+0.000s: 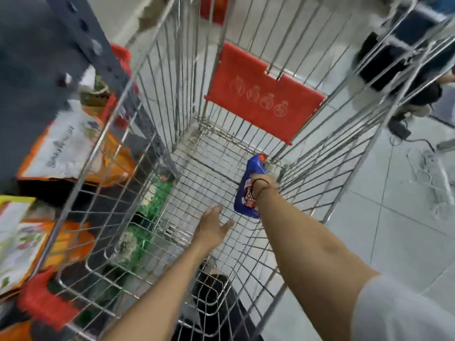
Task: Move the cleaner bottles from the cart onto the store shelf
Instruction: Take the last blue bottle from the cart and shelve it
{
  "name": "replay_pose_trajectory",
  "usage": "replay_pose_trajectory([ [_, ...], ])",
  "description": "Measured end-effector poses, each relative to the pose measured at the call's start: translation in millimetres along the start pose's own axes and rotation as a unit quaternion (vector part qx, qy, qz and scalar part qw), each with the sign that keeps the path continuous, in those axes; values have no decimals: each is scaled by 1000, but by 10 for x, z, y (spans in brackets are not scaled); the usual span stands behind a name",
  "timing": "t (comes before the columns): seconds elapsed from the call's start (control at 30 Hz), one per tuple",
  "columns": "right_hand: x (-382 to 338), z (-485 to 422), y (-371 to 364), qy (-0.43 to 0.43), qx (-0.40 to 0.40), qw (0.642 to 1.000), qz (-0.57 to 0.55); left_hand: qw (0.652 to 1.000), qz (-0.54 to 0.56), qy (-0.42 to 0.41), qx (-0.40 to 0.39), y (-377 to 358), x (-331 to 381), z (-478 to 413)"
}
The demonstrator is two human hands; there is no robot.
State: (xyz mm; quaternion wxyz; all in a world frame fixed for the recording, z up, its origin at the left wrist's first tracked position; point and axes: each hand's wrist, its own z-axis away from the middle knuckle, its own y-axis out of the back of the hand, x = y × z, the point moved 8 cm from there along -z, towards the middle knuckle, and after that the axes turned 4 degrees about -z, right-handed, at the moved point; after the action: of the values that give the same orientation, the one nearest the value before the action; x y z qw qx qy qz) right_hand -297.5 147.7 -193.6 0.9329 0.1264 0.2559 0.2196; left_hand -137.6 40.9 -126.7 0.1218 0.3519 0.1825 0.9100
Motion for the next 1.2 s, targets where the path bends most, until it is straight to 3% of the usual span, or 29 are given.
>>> replay_pose_trajectory([
  [0.17,17,-60,43,14,-7,997,-81,972,227,65,6,-241,-32,-524],
  [0.23,73,-87,52,7,60,995,-77,969,239,63,6,-280,-23,-708],
  [0.3,188,-227,-19,1,76,994,-78,971,222,80,24,-282,-73,-831],
  [0.4,304,-180,-261,-30,25,993,-110,972,203,114,18,-253,-207,-885],
  [0.53,252,28,-497,-8,-34,995,-97,958,271,81,-48,-123,-265,-659],
  [0.6,285,77,-668,-9,-66,995,-75,957,280,69,-39,57,-290,-497],
  [0.77,-274,1123,-741,79,-124,981,-127,957,284,36,49,725,-246,-53],
  [0.97,-898,2417,-702,225,-218,930,-191,949,267,-54,160,1528,-24,812],
  [1.2,-1494,3972,-914,398,-340,833,-177,884,255,-182,347,2541,457,2351],
])
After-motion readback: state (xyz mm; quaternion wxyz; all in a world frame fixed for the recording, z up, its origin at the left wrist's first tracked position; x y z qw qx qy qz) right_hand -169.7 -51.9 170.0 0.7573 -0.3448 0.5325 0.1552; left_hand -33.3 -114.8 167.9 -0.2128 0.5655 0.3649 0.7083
